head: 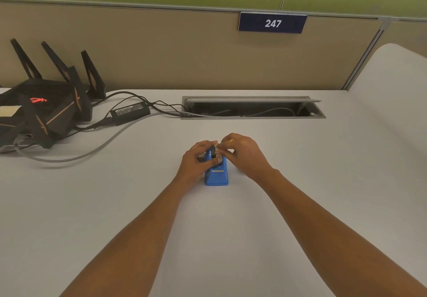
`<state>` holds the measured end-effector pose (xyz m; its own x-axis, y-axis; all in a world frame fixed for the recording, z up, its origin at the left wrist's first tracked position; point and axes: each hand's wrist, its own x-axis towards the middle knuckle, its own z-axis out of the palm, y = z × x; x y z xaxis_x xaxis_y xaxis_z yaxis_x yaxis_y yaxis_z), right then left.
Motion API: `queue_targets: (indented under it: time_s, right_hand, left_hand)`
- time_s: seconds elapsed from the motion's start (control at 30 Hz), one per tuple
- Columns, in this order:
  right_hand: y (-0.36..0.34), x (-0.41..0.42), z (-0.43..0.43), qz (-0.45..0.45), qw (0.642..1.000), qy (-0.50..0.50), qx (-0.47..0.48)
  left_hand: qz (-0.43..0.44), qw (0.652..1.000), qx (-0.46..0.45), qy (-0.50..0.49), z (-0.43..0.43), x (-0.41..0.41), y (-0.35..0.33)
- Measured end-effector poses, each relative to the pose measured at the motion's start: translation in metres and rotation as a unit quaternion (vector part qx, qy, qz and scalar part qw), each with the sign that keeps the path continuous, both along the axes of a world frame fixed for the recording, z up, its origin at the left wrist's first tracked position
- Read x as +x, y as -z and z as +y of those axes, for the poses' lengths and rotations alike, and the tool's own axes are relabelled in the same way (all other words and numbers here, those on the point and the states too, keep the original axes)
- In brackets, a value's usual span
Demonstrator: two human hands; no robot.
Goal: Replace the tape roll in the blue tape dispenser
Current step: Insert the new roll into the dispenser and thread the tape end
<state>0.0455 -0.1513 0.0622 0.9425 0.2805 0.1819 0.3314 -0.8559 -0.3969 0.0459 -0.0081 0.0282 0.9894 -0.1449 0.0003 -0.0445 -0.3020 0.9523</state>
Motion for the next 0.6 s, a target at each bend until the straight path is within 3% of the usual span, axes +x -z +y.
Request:
queue_targets:
  time_s: [0.33,0.6]
  right_hand:
    - [0.000,-0.006,0.004,-0.060,0.996,-0.023,-0.066]
    - [-0.001,-0.013,0.008,-0.059,0.997,-0.001,-0.053]
  left_hand:
    - [-0.001,1.000,-0.018,0.002,0.001,0.001,0.004]
    - [0.032,0.995,-0.028,0.092,0.013,0.002,0.000]
